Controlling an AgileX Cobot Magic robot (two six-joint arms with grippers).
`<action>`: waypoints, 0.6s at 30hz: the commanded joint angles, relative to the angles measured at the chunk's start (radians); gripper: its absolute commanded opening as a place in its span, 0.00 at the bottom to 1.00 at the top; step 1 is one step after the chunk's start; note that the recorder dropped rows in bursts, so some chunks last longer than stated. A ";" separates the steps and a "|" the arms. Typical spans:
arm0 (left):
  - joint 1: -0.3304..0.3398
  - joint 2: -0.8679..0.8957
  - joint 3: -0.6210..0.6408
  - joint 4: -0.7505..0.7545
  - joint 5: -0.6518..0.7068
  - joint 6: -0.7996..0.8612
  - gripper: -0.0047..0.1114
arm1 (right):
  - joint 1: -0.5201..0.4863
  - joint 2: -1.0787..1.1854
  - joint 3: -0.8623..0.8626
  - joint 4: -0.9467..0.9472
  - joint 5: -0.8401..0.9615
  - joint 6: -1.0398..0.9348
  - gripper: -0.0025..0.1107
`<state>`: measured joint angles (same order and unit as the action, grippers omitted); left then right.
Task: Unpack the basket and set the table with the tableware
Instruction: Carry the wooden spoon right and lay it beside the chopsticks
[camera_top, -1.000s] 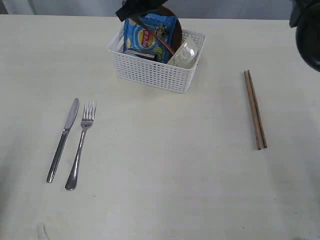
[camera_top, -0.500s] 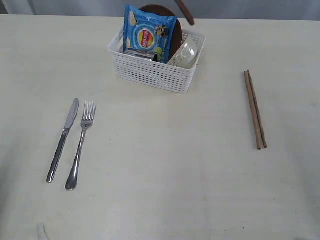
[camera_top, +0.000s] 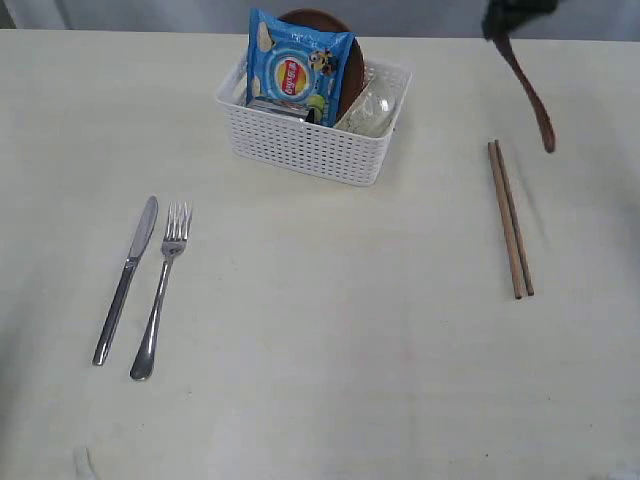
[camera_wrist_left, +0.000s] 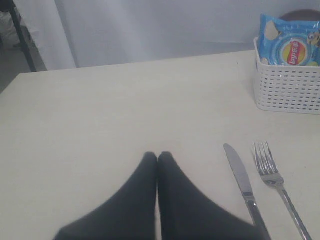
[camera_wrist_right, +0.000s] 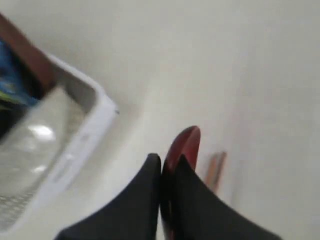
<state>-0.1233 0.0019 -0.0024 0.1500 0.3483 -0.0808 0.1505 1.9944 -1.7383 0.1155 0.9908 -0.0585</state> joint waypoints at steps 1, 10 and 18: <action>-0.005 -0.002 0.002 0.003 -0.001 -0.002 0.04 | -0.117 -0.006 0.235 -0.002 -0.146 0.065 0.02; -0.005 -0.002 0.002 0.003 -0.001 -0.002 0.04 | -0.178 0.012 0.485 0.067 -0.409 0.030 0.02; -0.005 -0.002 0.002 0.003 -0.001 -0.002 0.04 | -0.155 0.049 0.490 0.067 -0.414 -0.006 0.02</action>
<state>-0.1233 0.0019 -0.0024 0.1500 0.3483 -0.0808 -0.0086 2.0397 -1.2534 0.1751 0.5895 -0.0481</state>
